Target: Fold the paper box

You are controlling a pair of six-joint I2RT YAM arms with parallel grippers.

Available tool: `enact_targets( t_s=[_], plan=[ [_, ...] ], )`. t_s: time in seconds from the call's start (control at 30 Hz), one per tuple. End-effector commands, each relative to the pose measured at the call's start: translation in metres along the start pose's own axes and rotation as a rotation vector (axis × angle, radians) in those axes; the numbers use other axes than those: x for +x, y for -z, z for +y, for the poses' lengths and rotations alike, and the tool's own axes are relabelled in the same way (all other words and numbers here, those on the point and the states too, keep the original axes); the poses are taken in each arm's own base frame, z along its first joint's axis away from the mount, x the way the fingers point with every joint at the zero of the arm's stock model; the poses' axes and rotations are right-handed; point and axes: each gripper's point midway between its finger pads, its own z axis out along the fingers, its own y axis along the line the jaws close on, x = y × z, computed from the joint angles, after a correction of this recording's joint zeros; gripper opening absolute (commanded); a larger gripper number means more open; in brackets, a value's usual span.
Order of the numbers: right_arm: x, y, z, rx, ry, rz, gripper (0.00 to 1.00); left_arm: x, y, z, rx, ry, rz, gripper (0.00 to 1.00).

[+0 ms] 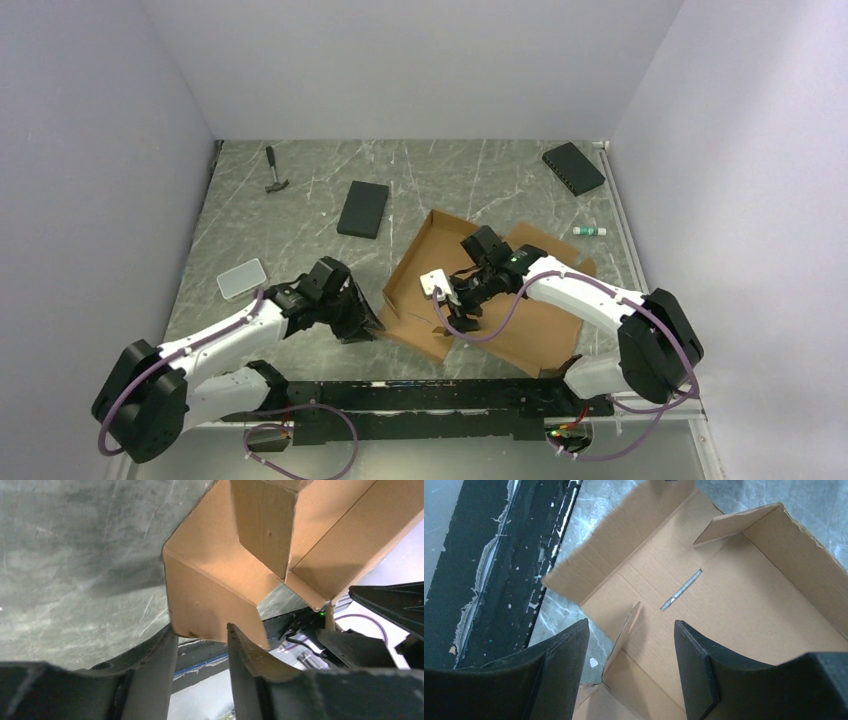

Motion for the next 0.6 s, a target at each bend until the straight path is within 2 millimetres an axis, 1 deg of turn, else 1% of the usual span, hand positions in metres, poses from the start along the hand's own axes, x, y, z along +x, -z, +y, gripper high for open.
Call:
enact_targets(
  t_s=[0.0, 0.07, 0.1, 0.17, 0.27, 0.37, 0.47, 0.57],
  plan=[
    [-0.031, 0.005, -0.001, -0.017, 0.057, -0.078, 0.66, -0.009, 0.004, -0.036, 0.083, -0.057, -0.011, 0.31],
    [-0.037, 0.004, 0.002, -0.026, 0.055, -0.089, 0.66, -0.012, 0.007, -0.040, 0.075, -0.073, -0.021, 0.13],
    [-0.039, 0.004, 0.003, -0.026, 0.047, -0.094, 0.66, -0.017, 0.008, -0.041, 0.061, -0.082, -0.041, 0.08],
    [-0.045, 0.003, 0.002, -0.024, 0.028, -0.099, 0.67, -0.026, 0.013, -0.043, 0.023, -0.102, -0.077, 0.00],
    [-0.057, 0.002, -0.005, 0.000, -0.022, -0.117, 0.68, -0.040, 0.017, -0.046, -0.042, -0.124, -0.115, 0.00],
    [-0.067, 0.001, -0.012, 0.028, -0.083, -0.143, 0.69, -0.054, 0.018, -0.055, -0.051, -0.136, -0.134, 0.00],
    [-0.072, 0.001, -0.032, 0.123, -0.195, -0.153, 0.70, -0.068, 0.015, -0.061, -0.042, -0.117, -0.141, 0.00],
    [-0.075, 0.003, -0.048, 0.208, -0.289, -0.162, 0.75, -0.079, 0.014, -0.065, -0.035, -0.096, -0.136, 0.00]
  ],
)
